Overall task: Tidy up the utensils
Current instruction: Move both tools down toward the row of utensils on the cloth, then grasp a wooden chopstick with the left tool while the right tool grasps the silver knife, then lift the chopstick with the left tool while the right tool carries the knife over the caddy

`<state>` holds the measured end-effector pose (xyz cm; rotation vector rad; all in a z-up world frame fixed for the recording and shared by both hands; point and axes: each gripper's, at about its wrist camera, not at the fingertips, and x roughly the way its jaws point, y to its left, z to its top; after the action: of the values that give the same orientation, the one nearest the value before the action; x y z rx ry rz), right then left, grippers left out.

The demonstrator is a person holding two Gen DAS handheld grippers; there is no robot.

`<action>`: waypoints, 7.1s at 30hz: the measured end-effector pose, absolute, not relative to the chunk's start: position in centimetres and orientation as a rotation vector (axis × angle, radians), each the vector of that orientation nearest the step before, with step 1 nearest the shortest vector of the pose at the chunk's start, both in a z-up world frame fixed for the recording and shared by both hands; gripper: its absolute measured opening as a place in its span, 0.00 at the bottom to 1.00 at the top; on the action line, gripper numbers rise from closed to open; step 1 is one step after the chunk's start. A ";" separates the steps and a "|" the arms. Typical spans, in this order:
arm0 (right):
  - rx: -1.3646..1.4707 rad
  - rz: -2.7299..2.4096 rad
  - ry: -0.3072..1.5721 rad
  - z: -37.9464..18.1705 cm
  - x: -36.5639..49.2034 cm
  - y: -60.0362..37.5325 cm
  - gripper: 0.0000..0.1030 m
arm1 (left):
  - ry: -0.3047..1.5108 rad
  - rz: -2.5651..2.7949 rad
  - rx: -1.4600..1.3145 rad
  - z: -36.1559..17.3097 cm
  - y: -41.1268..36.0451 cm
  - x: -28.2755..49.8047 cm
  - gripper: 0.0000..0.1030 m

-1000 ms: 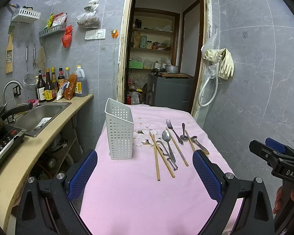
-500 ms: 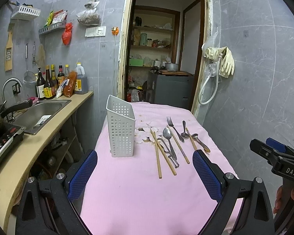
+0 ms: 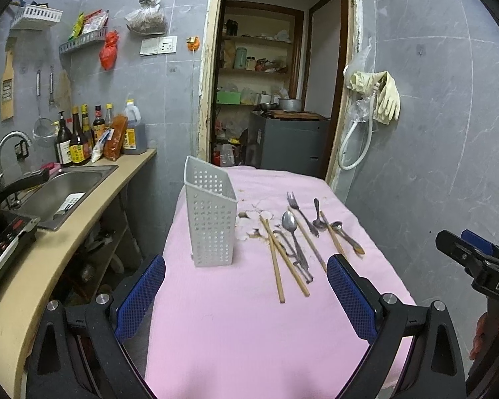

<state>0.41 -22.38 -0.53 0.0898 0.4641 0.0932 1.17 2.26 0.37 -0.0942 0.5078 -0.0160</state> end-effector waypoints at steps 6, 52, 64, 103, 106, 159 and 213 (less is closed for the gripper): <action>0.074 0.041 0.416 0.9 0.9 -22.3 0.99 | 0.442 -0.064 -0.085 1.5 2.4 3.4 0.95; 0.081 0.284 0.629 -11.0 28.5 -29.4 0.72 | 0.616 0.031 -0.076 -9.1 -7.0 26.5 0.73; 0.151 0.306 0.789 -17.2 33.2 -28.0 0.31 | 0.810 0.121 -0.174 -14.3 -5.3 31.3 0.40; 0.191 0.340 0.809 -15.3 30.2 -24.9 0.04 | 0.866 0.095 -0.250 -11.6 -4.3 31.2 0.06; 0.180 0.340 0.777 -13.9 29.3 -24.8 0.04 | 0.835 0.082 -0.229 -10.4 -4.4 30.2 0.06; 0.620 0.754 0.267 1.8 29.4 -6.7 0.04 | 0.389 -0.136 -0.325 11.4 14.4 23.5 0.06; 0.575 0.530 0.912 -8.2 30.4 -1.3 0.04 | 0.520 -0.118 -0.335 5.6 16.0 23.9 0.06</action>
<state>30.40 -1.27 -8.19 0.5748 0.9124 0.5303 23.88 16.01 5.58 -0.3346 0.5199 -0.1175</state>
